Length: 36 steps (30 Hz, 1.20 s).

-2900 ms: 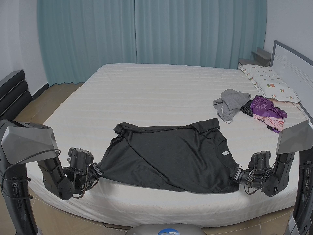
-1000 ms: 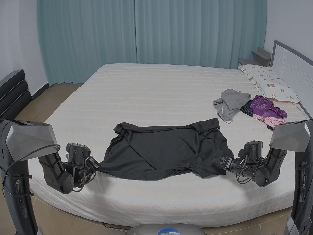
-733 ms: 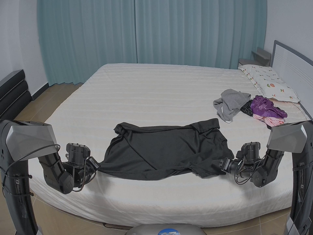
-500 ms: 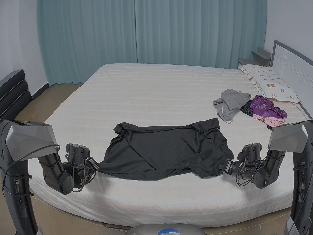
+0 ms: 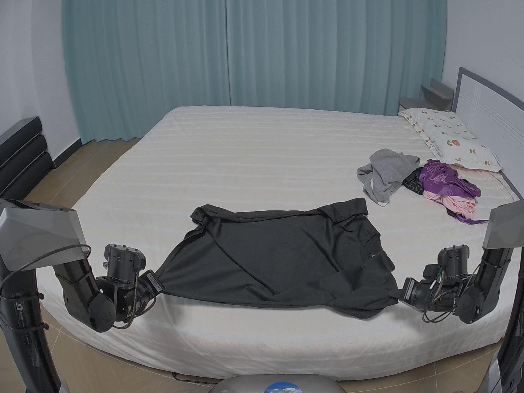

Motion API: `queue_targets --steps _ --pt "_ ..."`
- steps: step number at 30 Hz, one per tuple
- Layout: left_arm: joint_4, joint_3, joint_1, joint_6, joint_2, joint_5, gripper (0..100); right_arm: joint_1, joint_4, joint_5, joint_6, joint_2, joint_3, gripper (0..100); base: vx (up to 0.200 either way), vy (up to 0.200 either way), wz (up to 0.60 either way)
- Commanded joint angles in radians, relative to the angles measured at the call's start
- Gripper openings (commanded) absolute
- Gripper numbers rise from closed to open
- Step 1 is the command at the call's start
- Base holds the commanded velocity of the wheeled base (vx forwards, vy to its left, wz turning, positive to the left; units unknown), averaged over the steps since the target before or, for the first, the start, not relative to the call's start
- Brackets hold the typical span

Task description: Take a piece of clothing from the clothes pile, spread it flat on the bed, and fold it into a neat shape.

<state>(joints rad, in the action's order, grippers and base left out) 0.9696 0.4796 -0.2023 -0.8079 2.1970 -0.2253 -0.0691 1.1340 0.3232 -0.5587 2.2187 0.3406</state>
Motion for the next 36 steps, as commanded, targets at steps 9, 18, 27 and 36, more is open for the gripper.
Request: queue_targets --steps 9,18,27,36 --pt "-0.072 -0.102 -0.026 0.144 -0.066 -0.002 0 0.02 -0.005 0.007 0.069 -0.145 -0.2 0 0.0 0.0 0.0" --pt "-0.187 -0.127 -0.048 0.182 -0.076 -0.002 0 0.028 -0.011 -0.012 0.206 -0.12 -0.298 0 0.0 0.0 0.0" --pt "-0.218 -0.128 -0.071 0.188 -0.063 -0.002 0 0.025 0.006 -0.027 0.269 -0.013 -0.292 0 0.0 0.0 0.0" --pt "-0.216 -0.124 -0.074 0.185 -0.054 0.0 0 0.026 0.176 -0.055 0.276 0.095 -0.281 100 0.0 0.0 0.0"
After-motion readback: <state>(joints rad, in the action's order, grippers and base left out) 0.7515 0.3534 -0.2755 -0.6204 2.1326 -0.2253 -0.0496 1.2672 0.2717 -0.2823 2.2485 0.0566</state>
